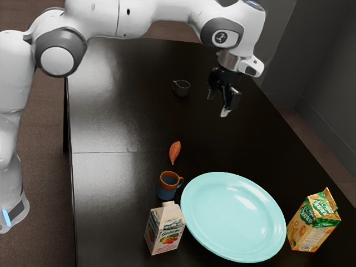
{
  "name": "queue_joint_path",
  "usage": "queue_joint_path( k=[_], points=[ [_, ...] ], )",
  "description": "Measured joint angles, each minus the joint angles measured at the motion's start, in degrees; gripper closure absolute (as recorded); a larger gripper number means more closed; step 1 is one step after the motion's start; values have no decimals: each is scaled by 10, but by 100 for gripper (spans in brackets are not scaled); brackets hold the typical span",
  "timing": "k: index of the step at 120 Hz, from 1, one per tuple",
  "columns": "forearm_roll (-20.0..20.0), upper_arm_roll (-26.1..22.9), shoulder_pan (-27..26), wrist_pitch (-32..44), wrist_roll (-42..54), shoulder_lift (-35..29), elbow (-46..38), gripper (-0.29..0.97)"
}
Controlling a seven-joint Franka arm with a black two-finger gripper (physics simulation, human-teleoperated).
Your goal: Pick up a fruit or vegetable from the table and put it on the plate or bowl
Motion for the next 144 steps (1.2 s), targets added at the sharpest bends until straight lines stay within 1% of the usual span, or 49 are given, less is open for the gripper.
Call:
queue_joint_path(
  k=[4,6,9,14,19,26,29,32,34,41,47,53,58,68,76,82,90,111,128,144],
  points=[
    [-11,9,-5,-4,-14,-3,-10,0],
    [-20,26,-17,-6,-21,-4,-15,0],
    [-36,87,-65,-8,-32,-6,-23,0],
    [-69,219,-178,-5,-50,-8,-53,0],
    [-102,308,-253,0,-66,-7,-76,0],
    [-147,412,-338,16,-88,-6,-115,0],
    [-162,440,-363,23,-97,-6,-129,0],
    [-173,458,-380,29,-105,-6,-139,0],
    [-172,466,-390,33,-110,-6,-145,0],
    [-130,480,-439,44,-128,-9,-171,0],
    [-105,482,-457,52,-144,-11,-185,0],
    [-88,486,-474,57,-159,-13,-201,0],
    [-79,501,-492,61,-171,-17,-213,0],
    [-78,563,-559,67,-192,-21,-234,0],
    [-97,611,-606,70,-212,-23,-255,0],
    [-111,632,-629,72,-232,-25,-261,0],
    [-120,642,-640,74,-255,-29,-263,0],
    [-118,646,-654,77,-303,-31,-259,0],
    [-117,657,-653,78,-341,-31,-267,0],
    [-116,662,-641,83,-372,-32,-288,0]
  ],
)
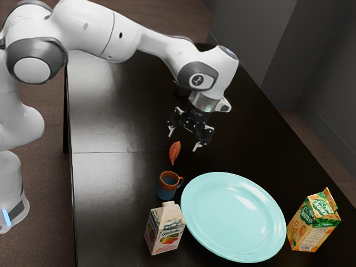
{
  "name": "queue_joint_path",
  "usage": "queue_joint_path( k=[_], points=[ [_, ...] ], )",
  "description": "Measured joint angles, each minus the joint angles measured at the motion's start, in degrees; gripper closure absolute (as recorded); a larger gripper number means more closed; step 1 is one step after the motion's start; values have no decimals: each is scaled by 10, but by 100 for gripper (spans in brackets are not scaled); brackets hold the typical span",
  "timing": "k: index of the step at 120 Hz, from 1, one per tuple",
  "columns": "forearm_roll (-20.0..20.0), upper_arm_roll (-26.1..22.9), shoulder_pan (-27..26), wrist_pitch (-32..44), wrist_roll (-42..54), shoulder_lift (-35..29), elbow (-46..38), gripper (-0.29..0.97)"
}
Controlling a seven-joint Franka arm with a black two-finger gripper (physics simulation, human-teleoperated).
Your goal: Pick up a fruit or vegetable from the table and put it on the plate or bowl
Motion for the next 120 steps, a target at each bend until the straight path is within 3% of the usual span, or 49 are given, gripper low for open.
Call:
queue_joint_path(
  k=[21,74,103,120],
  points=[
    [-3,0,-2,45,-34,-2,-55,0],
    [-1,-1,-1,108,-87,-2,-88,2],
    [-1,0,3,117,-101,-2,-89,44],
    [-1,0,3,118,-106,-2,-86,51]
  ],
)
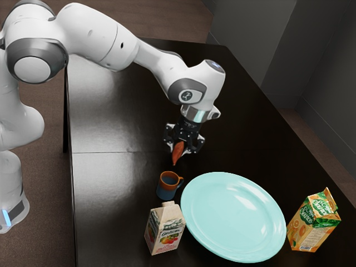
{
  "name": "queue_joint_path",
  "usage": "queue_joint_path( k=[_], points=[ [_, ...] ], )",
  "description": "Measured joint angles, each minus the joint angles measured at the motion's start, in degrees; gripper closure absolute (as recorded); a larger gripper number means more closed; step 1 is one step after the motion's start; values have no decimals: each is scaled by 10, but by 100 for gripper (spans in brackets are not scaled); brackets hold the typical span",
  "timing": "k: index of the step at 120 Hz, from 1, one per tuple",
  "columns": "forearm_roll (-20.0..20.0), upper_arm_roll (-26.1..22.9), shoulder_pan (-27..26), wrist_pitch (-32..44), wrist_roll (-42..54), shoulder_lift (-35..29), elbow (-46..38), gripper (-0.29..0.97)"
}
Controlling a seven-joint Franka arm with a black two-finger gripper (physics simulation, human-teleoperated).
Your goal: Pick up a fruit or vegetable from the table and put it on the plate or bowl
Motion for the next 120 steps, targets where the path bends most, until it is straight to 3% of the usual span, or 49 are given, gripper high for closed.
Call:
queue_joint_path(
  k=[8,18,36,58,75,100,120],
  points=[
    [0,0,-2,-7,-1,0,23,53],
    [14,-7,-3,-50,-1,0,112,54],
    [64,-75,6,-139,10,-11,215,54],
    [118,-337,191,-192,42,-11,257,54],
    [151,-537,339,-209,66,27,310,54],
    [216,-723,448,-211,101,95,388,54],
    [284,-837,494,-209,126,143,430,54]
  ],
)
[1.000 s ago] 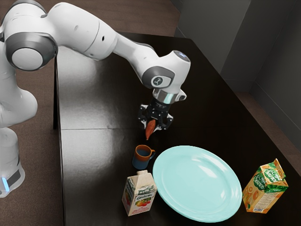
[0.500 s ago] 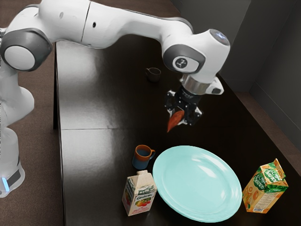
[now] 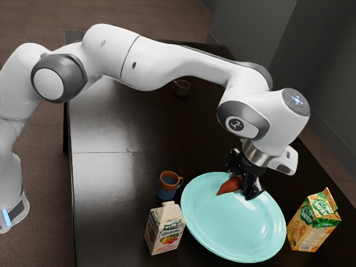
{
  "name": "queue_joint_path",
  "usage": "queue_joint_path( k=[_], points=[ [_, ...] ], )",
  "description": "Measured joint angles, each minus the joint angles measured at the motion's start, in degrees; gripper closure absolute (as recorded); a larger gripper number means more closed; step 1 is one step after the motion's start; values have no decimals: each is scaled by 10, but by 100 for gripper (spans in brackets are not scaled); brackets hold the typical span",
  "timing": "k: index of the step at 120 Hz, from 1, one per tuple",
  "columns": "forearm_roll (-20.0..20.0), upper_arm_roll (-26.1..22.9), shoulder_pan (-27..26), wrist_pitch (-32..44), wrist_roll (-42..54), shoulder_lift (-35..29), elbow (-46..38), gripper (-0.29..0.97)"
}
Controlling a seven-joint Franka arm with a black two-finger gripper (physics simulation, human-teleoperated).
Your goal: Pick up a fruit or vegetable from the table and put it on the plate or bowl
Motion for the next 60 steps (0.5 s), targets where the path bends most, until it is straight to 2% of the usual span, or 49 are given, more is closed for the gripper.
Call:
queue_joint_path(
  k=[2,16,31,36,50,60],
  points=[
    [5,-4,2,0,2,2,1,54],
    [21,-11,5,2,18,6,4,24],
    [29,-6,6,2,31,6,4,10],
    [24,21,8,2,41,1,4,7],
    [9,153,50,0,106,-57,12,3],
    [2,185,77,-2,155,-75,15,2]
  ],
)
